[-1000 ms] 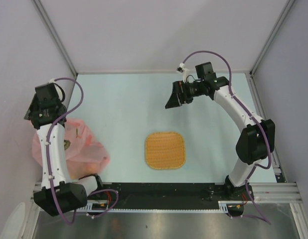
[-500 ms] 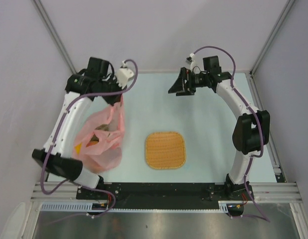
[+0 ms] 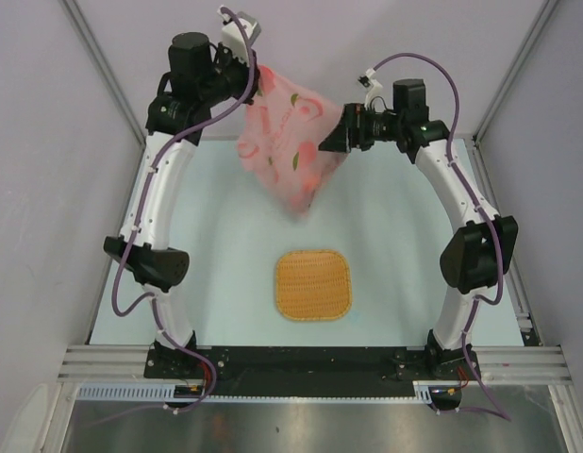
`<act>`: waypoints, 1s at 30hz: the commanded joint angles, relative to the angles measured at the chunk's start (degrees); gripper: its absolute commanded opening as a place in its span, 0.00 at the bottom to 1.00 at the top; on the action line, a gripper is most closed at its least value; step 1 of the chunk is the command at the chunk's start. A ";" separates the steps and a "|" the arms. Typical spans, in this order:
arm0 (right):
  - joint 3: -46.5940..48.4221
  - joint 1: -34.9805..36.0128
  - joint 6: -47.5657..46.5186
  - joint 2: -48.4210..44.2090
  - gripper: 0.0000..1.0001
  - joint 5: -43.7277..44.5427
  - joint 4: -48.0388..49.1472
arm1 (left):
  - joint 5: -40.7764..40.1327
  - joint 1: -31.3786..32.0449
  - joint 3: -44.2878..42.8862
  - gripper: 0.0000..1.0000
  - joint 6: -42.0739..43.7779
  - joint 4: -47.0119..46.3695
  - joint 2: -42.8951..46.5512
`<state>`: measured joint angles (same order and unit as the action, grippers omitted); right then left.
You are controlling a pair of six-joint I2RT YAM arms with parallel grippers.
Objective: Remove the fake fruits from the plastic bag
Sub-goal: Place the plastic bag at the center of the board.
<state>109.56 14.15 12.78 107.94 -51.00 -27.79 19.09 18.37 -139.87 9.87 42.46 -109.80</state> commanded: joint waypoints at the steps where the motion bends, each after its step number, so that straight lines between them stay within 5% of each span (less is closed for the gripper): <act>1: 3.12 1.58 -4.25 -3.88 0.99 2.40 -0.86 | -5.96 3.86 -5.57 0.00 0.31 -15.65 2.67; 5: 3.12 2.19 -6.44 -4.49 0.99 2.92 -1.56 | -16.35 6.94 -2.18 0.00 10.14 -14.69 4.06; 10: 2.07 2.90 -10.04 -5.72 0.97 6.78 -4.11 | -28.65 6.59 2.23 0.00 12.91 -0.76 3.19; 16: -4.16 11.58 -12.60 -9.41 0.91 17.59 -6.66 | -27.71 3.44 5.31 0.00 -2.20 11.14 3.01; 24: -5.24 26.00 -17.16 -4.78 0.82 30.50 -5.70 | -29.91 -5.79 20.25 0.01 -13.03 9.92 2.40; 30: 6.88 29.88 -20.49 2.88 0.70 22.75 -5.25 | -22.62 -12.30 20.87 0.00 -13.56 11.59 2.04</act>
<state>108.12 43.18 -3.25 107.61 -24.21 -34.70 -8.27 8.84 -118.48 -0.32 53.58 -109.84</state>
